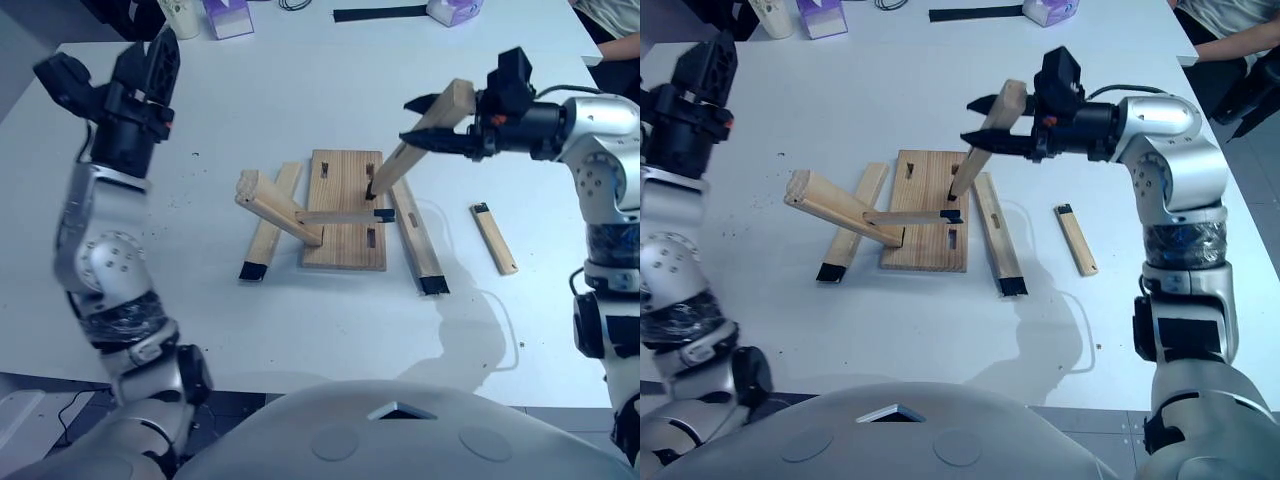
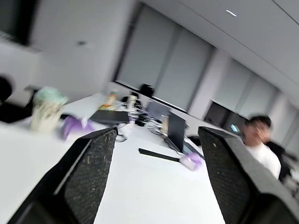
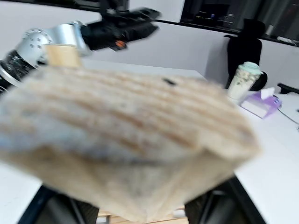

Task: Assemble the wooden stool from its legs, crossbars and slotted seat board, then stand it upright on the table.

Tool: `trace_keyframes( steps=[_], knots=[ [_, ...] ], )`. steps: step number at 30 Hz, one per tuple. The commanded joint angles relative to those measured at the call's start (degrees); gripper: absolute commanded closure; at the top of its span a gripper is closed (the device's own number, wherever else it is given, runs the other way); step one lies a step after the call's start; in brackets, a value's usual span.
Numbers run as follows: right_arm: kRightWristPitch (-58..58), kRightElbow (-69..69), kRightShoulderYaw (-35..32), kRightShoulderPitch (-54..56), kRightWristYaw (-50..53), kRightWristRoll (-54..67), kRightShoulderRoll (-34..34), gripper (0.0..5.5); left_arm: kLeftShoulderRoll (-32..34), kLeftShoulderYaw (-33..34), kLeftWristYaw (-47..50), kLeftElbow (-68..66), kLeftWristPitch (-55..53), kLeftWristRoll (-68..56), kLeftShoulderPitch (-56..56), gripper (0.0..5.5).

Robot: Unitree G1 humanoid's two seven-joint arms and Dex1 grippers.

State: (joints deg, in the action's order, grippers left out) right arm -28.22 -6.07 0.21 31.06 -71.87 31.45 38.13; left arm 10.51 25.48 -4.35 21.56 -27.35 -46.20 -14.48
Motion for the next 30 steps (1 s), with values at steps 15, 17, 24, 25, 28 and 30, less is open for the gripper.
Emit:
trace_keyframes(
  steps=[15,17,24,25,28,30],
  knots=[
    [-5.34,-10.38,-1.79,-10.17,1.99,6.88,2.74,3.48,0.73,0.13,7.04,2.97,-2.41,-1.62,2.97,2.29],
    [-4.95,-9.77,-1.18,-10.47,1.9,6.43,2.38,3.48,0.67,-0.13,7.1,3.11,-2.38,-1.72,3.19,2.29],
    [-3.09,-8.15,1.21,-10.19,1.2,4.41,2.59,3.48,-0.32,-4.23,5.6,5.46,-3.23,-1.23,7.39,2.29],
    [-2.64,-7.82,1.72,-9.96,0.86,3.9,2.86,3.49,-0.45,-4.69,5.42,5.82,-3.29,-1.26,8.31,2.29],
    [-0.8,-6.08,3.63,-8.53,-0.38,1.52,3.85,3.49,-1.31,-6.15,5.31,6.81,-3.06,-1.08,10.59,2.29],
    [0.64,-4.94,4.76,-7.93,-0.92,-0.3,4.56,3.49,-1.96,-7.29,5.22,7.54,-2.66,-0.65,11.63,2.29]
  ],
)
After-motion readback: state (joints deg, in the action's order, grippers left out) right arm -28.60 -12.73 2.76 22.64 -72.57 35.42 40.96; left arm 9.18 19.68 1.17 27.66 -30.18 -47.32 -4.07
